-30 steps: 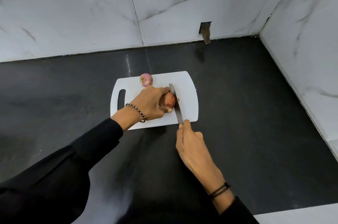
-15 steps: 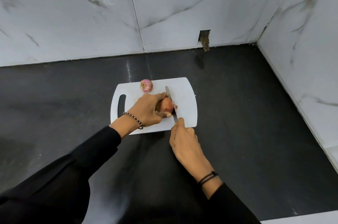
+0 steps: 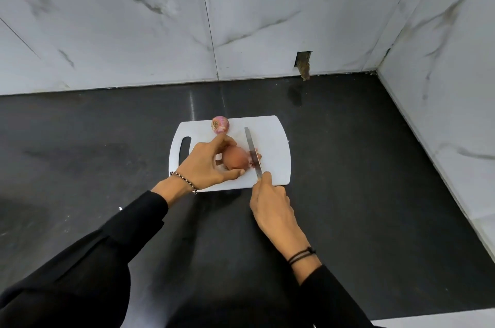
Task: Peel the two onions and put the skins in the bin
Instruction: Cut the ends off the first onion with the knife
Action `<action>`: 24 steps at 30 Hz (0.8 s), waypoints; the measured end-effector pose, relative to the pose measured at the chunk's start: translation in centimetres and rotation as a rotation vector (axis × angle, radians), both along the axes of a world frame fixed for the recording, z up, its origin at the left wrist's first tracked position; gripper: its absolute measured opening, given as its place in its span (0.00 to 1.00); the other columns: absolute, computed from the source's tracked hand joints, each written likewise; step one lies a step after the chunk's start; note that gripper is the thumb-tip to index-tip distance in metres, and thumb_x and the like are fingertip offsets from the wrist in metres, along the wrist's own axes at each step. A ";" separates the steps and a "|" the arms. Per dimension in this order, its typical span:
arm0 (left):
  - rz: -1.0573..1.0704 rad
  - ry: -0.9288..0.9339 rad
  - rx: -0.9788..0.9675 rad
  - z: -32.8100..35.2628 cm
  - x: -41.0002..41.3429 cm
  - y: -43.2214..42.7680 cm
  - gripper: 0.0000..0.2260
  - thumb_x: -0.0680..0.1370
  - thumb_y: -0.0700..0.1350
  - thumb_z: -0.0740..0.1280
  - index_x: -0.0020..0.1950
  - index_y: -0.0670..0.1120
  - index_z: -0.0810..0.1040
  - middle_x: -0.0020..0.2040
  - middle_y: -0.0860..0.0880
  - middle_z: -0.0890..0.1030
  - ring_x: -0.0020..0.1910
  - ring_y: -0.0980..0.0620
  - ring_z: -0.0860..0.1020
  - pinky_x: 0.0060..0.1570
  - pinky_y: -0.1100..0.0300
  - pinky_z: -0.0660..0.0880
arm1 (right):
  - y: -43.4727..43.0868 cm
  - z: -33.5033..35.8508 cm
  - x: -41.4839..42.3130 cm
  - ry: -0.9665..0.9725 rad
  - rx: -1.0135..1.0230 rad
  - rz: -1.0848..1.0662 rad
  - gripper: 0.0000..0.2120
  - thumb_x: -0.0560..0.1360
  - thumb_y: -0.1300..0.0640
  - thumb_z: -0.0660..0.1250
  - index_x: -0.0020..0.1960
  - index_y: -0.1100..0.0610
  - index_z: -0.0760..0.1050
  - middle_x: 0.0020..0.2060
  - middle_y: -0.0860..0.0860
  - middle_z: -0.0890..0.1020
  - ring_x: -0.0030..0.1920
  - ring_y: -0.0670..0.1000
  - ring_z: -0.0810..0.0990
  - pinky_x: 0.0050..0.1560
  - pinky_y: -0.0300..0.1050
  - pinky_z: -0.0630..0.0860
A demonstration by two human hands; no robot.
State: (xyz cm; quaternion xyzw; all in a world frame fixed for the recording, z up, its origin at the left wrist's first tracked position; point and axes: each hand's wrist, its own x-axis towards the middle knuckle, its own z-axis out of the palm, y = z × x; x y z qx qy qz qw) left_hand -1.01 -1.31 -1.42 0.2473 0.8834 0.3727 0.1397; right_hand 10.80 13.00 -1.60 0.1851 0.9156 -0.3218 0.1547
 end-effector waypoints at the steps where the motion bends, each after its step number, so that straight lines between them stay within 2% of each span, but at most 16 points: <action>1: 0.008 -0.006 -0.004 0.0 -0.1 -0.2 0.27 0.67 0.52 0.80 0.62 0.50 0.72 0.58 0.53 0.79 0.56 0.54 0.78 0.53 0.73 0.72 | 0.0 0.0 0.0 -0.001 -0.014 -0.008 0.08 0.87 0.52 0.51 0.61 0.54 0.64 0.51 0.53 0.73 0.50 0.53 0.78 0.49 0.51 0.79; 4: 0.023 -0.028 -0.023 0.2 -0.2 -0.8 0.26 0.67 0.51 0.80 0.61 0.50 0.72 0.56 0.53 0.79 0.55 0.55 0.78 0.50 0.77 0.69 | 0.0 0.1 0.1 0.008 -0.044 -0.021 0.08 0.87 0.51 0.50 0.58 0.54 0.64 0.52 0.55 0.74 0.51 0.55 0.79 0.49 0.54 0.79; 6: 0.028 -0.032 -0.036 0.4 -0.1 -1.3 0.26 0.67 0.50 0.80 0.60 0.50 0.73 0.55 0.53 0.79 0.54 0.54 0.78 0.52 0.75 0.69 | 0.0 0.1 0.2 0.010 -0.049 -0.024 0.09 0.87 0.51 0.49 0.58 0.55 0.64 0.53 0.56 0.75 0.51 0.57 0.79 0.50 0.56 0.79; 10: 0.018 -0.001 -0.108 0.5 0.1 -1.6 0.27 0.66 0.52 0.80 0.60 0.51 0.73 0.56 0.52 0.79 0.55 0.52 0.78 0.60 0.59 0.75 | 0.0 0.2 0.5 0.015 -0.044 -0.015 0.09 0.87 0.51 0.49 0.58 0.55 0.63 0.52 0.55 0.74 0.51 0.56 0.78 0.49 0.55 0.78; 13: -0.013 0.095 -0.289 1.1 0.0 -0.7 0.32 0.66 0.56 0.77 0.67 0.51 0.72 0.61 0.51 0.78 0.58 0.51 0.76 0.62 0.55 0.74 | 0.0 0.1 0.5 0.003 -0.009 -0.001 0.10 0.87 0.50 0.49 0.61 0.55 0.63 0.52 0.55 0.74 0.50 0.55 0.78 0.48 0.52 0.78; 16: -0.094 0.196 -0.522 1.7 0.0 1.2 0.34 0.68 0.59 0.74 0.71 0.49 0.71 0.64 0.50 0.71 0.60 0.50 0.73 0.56 0.56 0.75 | -0.2 -0.1 0.7 0.011 0.043 0.024 0.11 0.87 0.50 0.50 0.65 0.54 0.62 0.52 0.54 0.75 0.50 0.55 0.80 0.50 0.54 0.80; 20: -0.134 0.300 -0.777 2.0 0.0 3.5 0.29 0.71 0.64 0.71 0.65 0.48 0.74 0.59 0.48 0.74 0.60 0.50 0.72 0.48 0.56 0.73 | -0.4 -0.3 0.6 0.018 0.087 0.024 0.12 0.87 0.50 0.51 0.66 0.54 0.62 0.52 0.55 0.77 0.49 0.55 0.81 0.50 0.55 0.81; 24: -0.104 0.292 -0.836 1.9 0.2 4.7 0.21 0.73 0.57 0.72 0.59 0.45 0.76 0.54 0.46 0.77 0.57 0.48 0.74 0.50 0.54 0.77 | -0.3 -0.4 0.7 0.021 0.084 0.018 0.12 0.87 0.50 0.52 0.66 0.54 0.62 0.49 0.53 0.76 0.47 0.53 0.80 0.45 0.51 0.79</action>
